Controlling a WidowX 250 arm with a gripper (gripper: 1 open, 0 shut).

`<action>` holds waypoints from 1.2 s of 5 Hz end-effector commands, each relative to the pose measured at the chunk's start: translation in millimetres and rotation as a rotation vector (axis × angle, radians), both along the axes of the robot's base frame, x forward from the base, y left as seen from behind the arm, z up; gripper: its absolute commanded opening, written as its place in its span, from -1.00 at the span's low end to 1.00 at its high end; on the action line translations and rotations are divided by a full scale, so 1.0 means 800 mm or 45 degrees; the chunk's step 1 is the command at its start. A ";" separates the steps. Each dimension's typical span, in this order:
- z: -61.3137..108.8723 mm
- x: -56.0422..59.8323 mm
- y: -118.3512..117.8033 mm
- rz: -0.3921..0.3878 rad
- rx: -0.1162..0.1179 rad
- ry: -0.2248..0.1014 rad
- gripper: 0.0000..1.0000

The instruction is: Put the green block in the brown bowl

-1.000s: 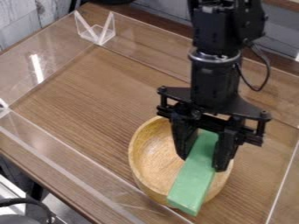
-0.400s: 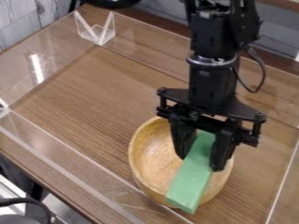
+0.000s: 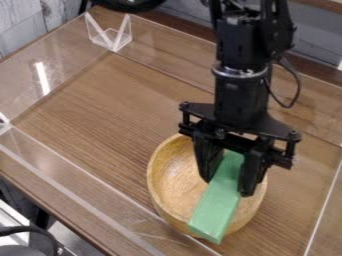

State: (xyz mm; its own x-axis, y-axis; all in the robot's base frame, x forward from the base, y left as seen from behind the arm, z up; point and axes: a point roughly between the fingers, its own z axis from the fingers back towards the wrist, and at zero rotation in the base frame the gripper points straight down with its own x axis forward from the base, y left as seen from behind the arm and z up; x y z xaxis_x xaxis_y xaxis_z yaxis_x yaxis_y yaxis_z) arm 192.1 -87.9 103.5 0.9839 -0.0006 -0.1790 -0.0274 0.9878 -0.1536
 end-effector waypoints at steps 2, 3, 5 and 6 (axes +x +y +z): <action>0.006 0.006 0.002 0.011 -0.016 -0.031 -1.00; 0.006 0.006 0.003 0.012 -0.018 -0.028 -1.00; 0.007 0.005 0.006 0.017 -0.022 -0.022 -1.00; 0.007 0.004 0.007 0.019 -0.024 -0.020 -1.00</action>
